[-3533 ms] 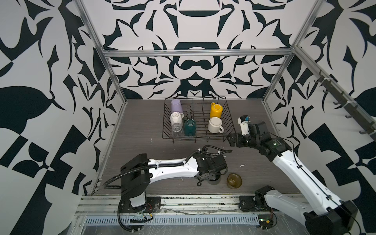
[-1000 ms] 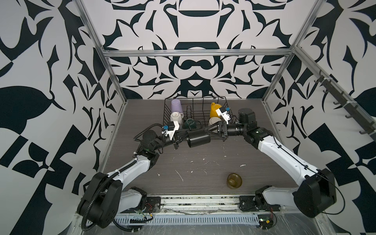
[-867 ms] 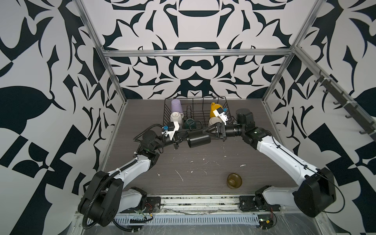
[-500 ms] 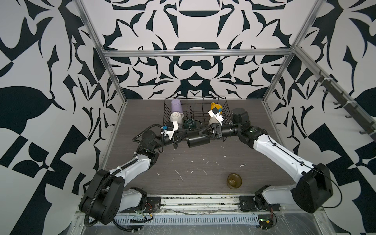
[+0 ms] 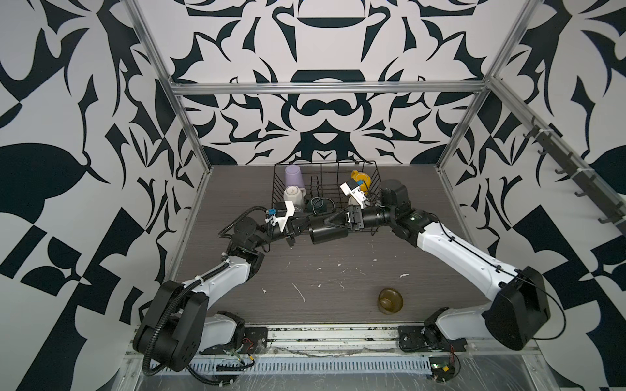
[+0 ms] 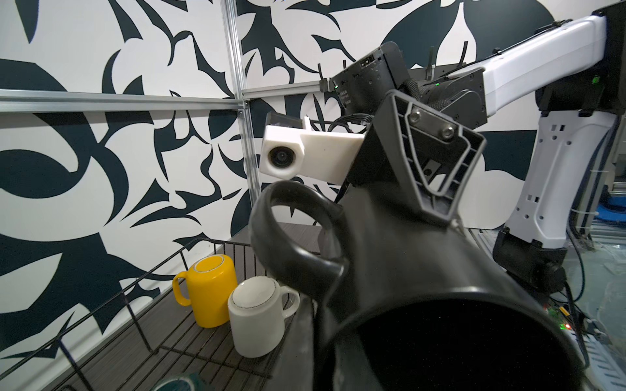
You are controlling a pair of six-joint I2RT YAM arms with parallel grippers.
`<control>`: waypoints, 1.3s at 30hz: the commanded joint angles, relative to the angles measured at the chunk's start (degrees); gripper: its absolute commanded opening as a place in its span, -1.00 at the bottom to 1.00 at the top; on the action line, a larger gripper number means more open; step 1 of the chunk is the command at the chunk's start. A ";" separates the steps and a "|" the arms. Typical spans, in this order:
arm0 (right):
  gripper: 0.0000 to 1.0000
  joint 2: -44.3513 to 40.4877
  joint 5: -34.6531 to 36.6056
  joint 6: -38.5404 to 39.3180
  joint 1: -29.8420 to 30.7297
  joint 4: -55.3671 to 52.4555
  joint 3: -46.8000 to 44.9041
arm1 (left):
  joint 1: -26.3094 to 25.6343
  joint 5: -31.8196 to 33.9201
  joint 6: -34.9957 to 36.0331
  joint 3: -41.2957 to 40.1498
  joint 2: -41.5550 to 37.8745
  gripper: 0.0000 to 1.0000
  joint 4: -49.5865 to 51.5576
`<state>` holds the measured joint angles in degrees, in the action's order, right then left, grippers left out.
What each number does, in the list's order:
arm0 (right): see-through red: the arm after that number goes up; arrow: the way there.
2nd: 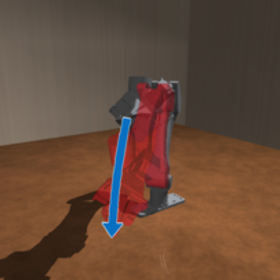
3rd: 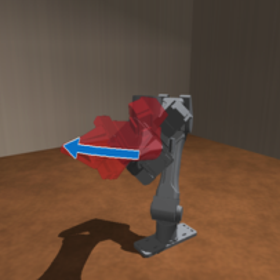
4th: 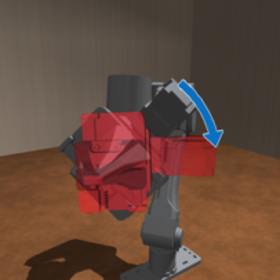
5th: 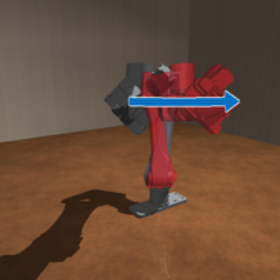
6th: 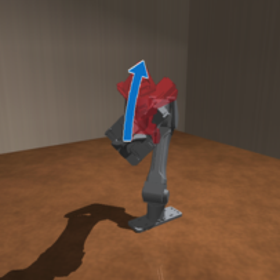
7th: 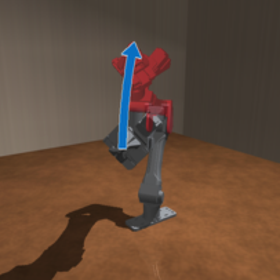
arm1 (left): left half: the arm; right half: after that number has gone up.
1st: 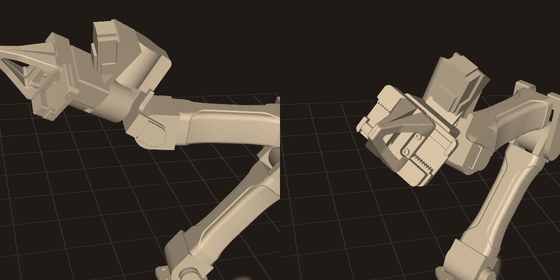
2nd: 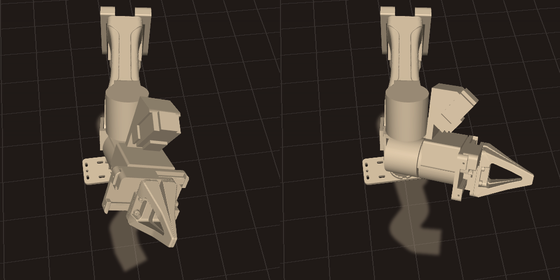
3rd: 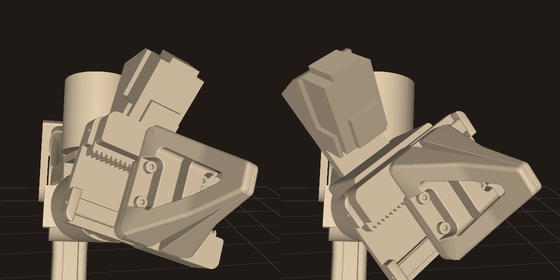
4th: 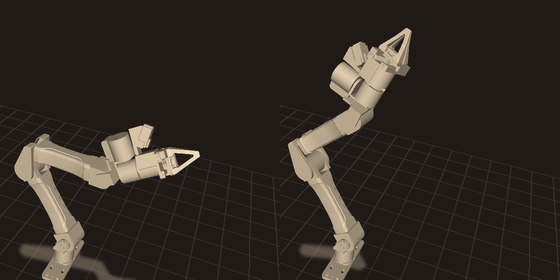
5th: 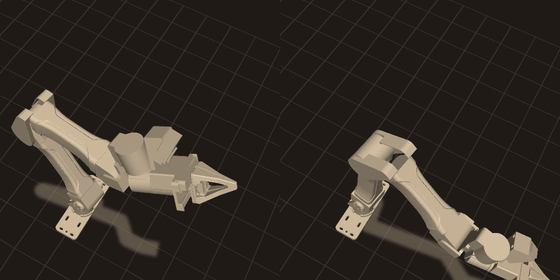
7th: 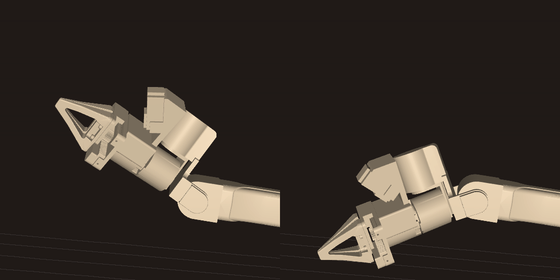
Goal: Load cups into a dish rack
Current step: Place the cup upside down at the dish rack.
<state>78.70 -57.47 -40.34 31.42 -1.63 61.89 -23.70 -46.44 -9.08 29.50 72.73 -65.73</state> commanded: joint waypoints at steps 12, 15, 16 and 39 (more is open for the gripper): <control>0.77 1.44 0.42 0.61 3.73 0.25 0.96 | -1.08 2.45 -4.03 2.30 -0.14 -1.00 -10.11; 0.56 1.44 0.57 0.28 3.91 0.44 0.95 | -1.13 3.42 -3.94 2.32 -0.18 -1.00 -10.29; 0.42 1.44 0.65 0.13 3.97 0.51 0.96 | -1.08 3.63 -3.86 2.40 -0.16 -1.00 -10.29; -1.00 -0.44 5.13 0.79 3.67 -4.04 5.07 | -0.28 8.72 -3.10 1.35 1.09 -0.16 -9.60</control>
<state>79.59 -53.12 -40.73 34.92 -4.19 64.20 -24.21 -40.29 -12.01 29.52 75.33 -70.11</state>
